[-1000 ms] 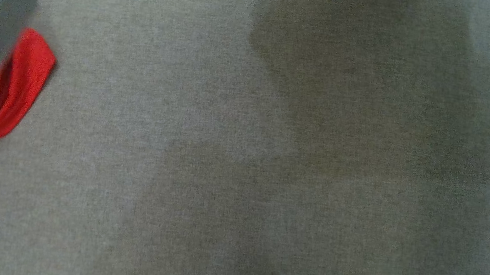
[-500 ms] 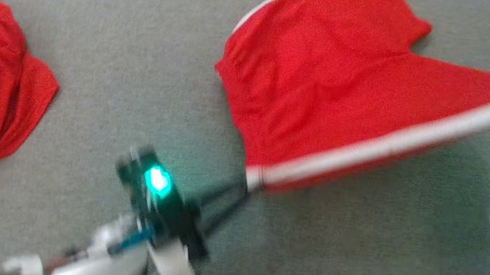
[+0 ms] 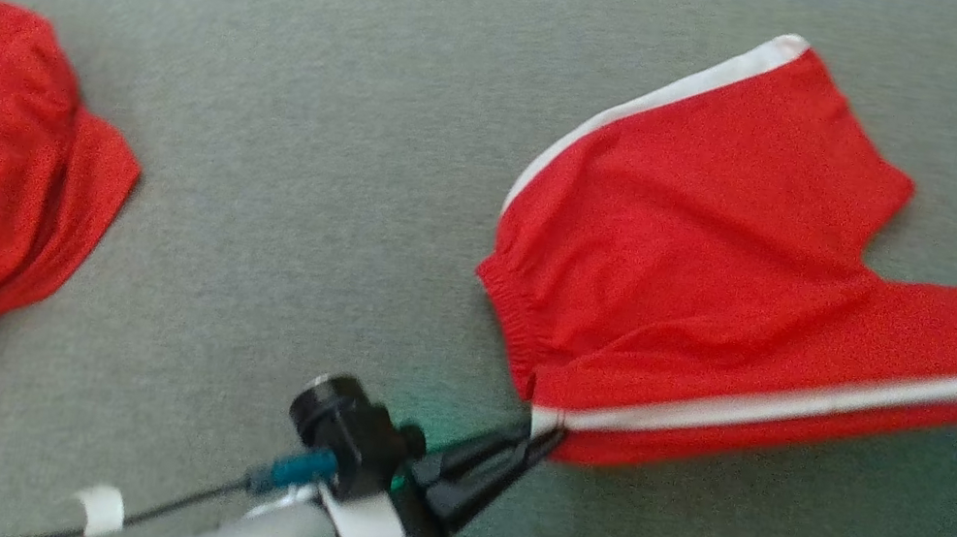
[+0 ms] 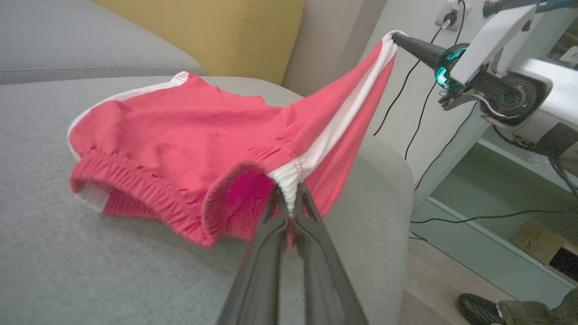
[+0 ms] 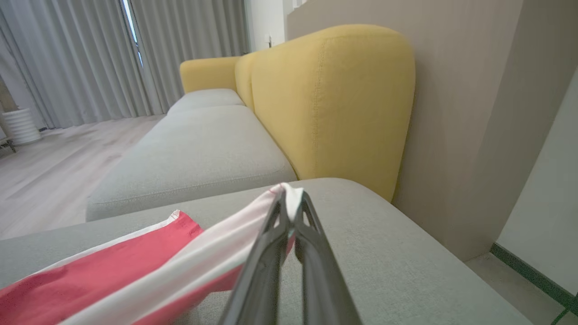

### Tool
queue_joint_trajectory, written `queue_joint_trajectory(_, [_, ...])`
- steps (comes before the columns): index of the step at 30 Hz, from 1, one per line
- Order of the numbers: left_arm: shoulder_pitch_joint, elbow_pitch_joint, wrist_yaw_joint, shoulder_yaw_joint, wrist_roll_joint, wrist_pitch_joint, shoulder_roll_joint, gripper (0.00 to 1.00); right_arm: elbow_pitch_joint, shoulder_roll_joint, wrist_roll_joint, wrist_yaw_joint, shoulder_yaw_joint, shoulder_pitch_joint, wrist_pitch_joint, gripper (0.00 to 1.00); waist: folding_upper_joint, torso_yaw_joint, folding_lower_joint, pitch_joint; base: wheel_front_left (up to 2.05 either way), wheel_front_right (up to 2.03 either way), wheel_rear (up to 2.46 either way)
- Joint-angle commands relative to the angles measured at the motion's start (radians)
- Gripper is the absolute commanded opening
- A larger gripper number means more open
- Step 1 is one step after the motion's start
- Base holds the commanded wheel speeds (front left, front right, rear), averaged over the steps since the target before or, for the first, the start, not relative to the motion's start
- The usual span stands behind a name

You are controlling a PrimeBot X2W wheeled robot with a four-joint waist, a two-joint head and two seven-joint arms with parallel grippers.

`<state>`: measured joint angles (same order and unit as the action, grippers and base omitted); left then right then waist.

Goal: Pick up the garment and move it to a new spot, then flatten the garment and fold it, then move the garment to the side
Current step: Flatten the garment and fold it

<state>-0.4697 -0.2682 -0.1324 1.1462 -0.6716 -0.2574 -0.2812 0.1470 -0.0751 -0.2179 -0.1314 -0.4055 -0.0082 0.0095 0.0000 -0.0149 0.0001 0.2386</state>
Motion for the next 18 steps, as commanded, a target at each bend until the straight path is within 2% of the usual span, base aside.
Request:
queue_joint_trajectory(1, [-0.046,0.028,0.002,-0.041,-0.018,-0.004,-0.003,0.00,0.026,-0.021,0.011,0.001,0.008,-0.066,0.009,0.00,0.0000,0.032,-0.0001,0.024,0.00,0.00,0.00])
queue_joint_trajectory(9, [-0.159,0.043,0.002,-0.070,-0.144,-0.004,0.036,0.00,-0.165,-0.061,0.067,0.001,0.024,-0.292,0.046,0.00,0.0000,0.121,-0.0001,0.084,0.00,0.00,0.00])
queue_joint_trajectory(18, [-0.228,0.034,0.002,-0.105,-0.193,-0.004,0.045,0.00,-0.416,-0.086,0.142,0.001,0.090,-0.512,0.034,0.00,0.0000,0.169,-0.0001,0.133,0.00,0.00,0.00])
